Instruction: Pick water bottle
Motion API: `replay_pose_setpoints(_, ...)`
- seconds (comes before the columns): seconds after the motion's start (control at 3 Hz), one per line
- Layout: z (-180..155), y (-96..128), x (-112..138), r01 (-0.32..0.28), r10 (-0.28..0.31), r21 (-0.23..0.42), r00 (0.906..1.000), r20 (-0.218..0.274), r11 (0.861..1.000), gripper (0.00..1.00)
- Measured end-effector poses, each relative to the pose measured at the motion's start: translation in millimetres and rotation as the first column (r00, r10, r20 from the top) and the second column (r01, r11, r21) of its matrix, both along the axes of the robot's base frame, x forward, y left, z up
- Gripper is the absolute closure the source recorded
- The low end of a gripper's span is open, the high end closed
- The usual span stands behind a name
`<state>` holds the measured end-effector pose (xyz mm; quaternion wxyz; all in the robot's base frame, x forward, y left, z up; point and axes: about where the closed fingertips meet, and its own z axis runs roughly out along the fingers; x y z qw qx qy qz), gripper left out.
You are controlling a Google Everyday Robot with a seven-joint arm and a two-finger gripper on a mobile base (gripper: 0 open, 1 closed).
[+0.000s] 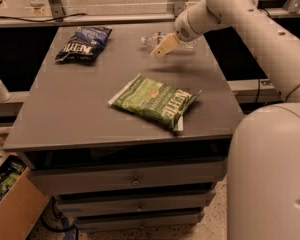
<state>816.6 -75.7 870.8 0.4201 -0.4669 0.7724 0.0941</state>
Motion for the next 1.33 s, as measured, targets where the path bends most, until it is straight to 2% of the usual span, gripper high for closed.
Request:
replay_pose_setpoints(0.33,-12.1,-4.3,15.9,0.013,-0.014,-0.023,0.9996,-0.027,1.000,0.00)
replay_pose_setpoints(0.67,-27.0,-10.9,18.2,0.015,-0.018,-0.040,0.9975,-0.069,0.999,0.16)
replay_pose_setpoints(1.0,-37.0,-20.3,12.1,0.027,-0.032,-0.043,0.9940,-0.105,0.999,0.39)
replay_pose_setpoints(1.33,-32.1,-20.4,12.1,0.028,-0.032,-0.043,0.9940,-0.105,0.999,0.64)
